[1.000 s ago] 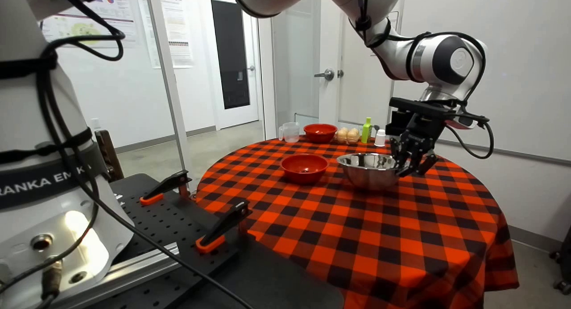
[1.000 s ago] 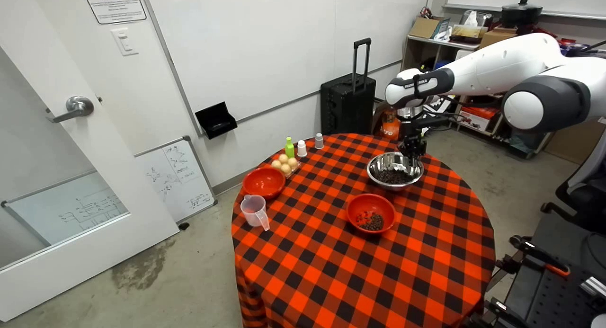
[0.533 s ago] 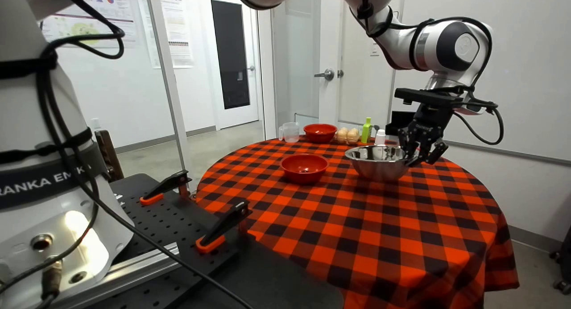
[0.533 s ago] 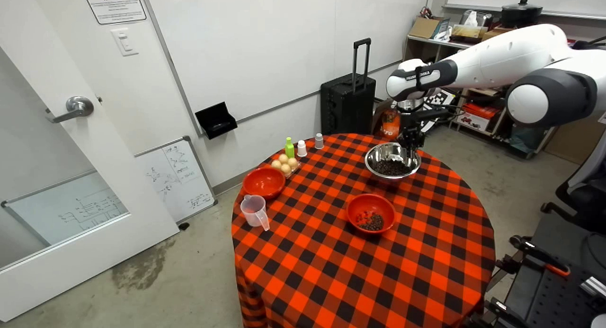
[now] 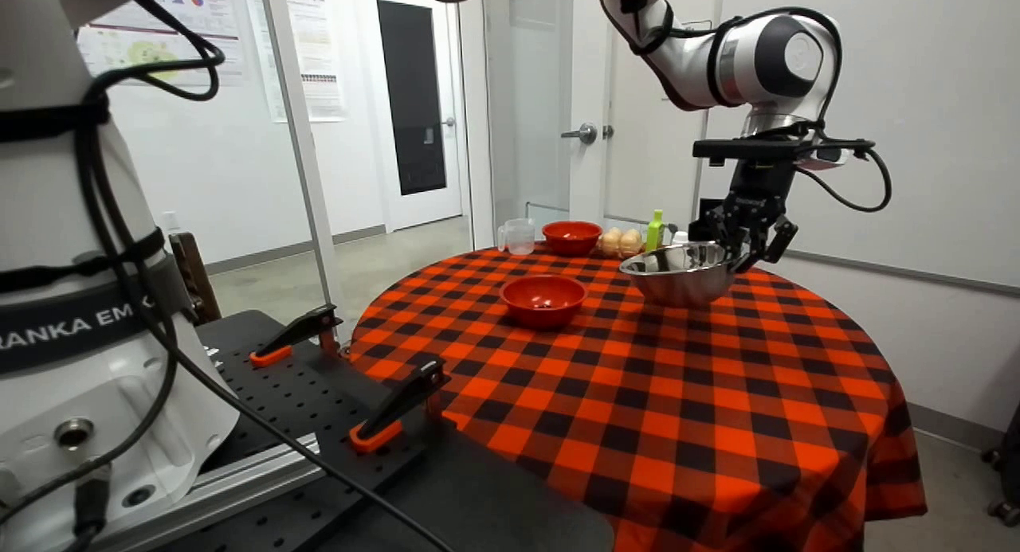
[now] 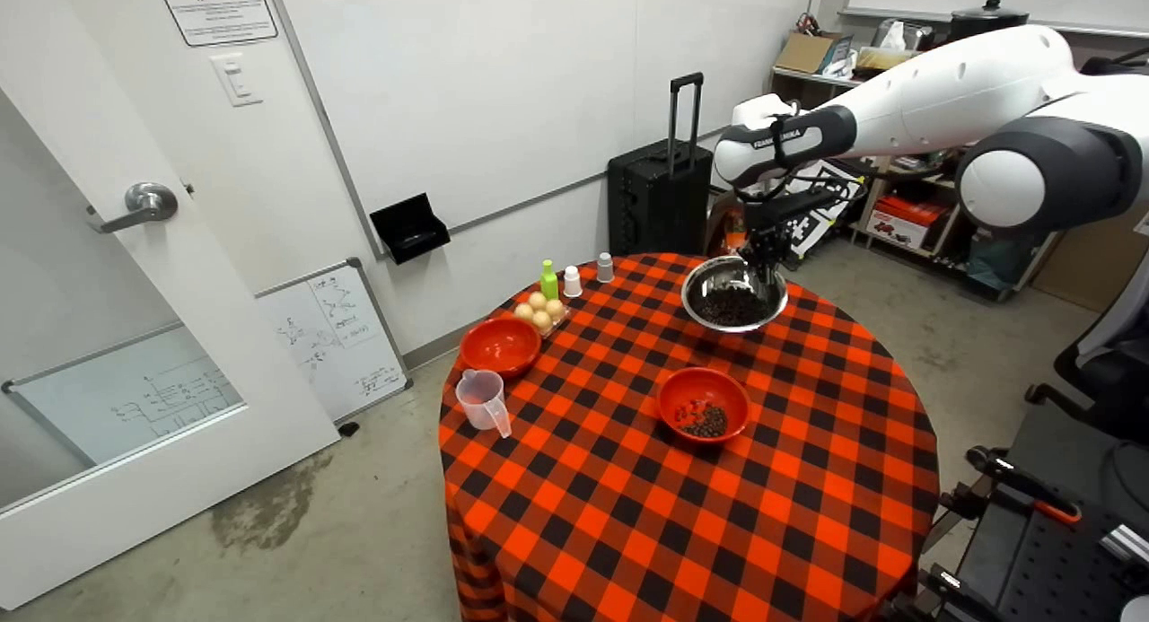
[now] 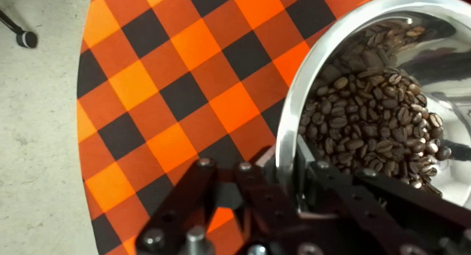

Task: Pour the contents in the silver bowl into the red bowl

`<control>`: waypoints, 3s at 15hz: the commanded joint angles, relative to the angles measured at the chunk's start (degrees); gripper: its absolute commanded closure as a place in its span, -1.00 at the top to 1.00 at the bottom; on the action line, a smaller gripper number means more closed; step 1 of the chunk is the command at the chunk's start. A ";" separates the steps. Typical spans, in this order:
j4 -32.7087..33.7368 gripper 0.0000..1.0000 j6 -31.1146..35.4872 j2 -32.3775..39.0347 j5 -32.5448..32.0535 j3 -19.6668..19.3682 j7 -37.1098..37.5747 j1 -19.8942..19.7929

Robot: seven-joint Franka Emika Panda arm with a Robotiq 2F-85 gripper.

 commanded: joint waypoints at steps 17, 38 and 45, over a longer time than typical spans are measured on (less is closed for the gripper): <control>-43.93 -0.97 12.10 -32.46 -17.18 -4.10 24.99 18.55; -58.60 -0.97 13.50 -39.65 -40.16 -2.42 56.02 27.04; -59.04 -0.97 12.52 -39.35 -47.63 0.57 62.55 29.17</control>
